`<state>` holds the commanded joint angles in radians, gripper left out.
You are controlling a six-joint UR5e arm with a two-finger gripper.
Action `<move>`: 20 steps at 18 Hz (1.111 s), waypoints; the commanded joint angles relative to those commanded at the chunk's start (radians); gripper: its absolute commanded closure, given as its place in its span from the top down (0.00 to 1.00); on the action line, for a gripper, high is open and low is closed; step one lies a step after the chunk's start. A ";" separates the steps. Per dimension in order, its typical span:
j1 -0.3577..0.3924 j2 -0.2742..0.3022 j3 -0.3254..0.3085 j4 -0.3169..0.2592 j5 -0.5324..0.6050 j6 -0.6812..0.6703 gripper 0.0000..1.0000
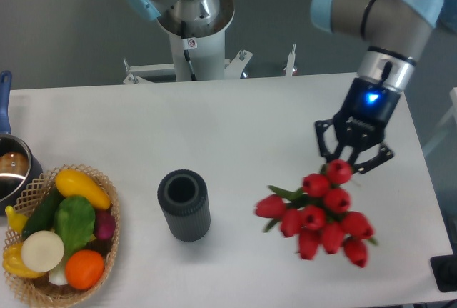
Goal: Insert the flowers into the vase
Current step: 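Carry the held red tulip bunch toward the dark cylindrical vase, then lower the tulip stems into the vase opening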
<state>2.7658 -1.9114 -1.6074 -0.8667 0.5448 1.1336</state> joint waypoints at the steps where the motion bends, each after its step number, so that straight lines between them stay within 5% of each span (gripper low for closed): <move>1: -0.011 0.000 -0.009 0.000 -0.023 0.003 0.06; 20: -0.147 0.040 -0.054 0.034 -0.304 0.008 0.06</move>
<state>2.6186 -1.8715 -1.6612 -0.8330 0.2409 1.1413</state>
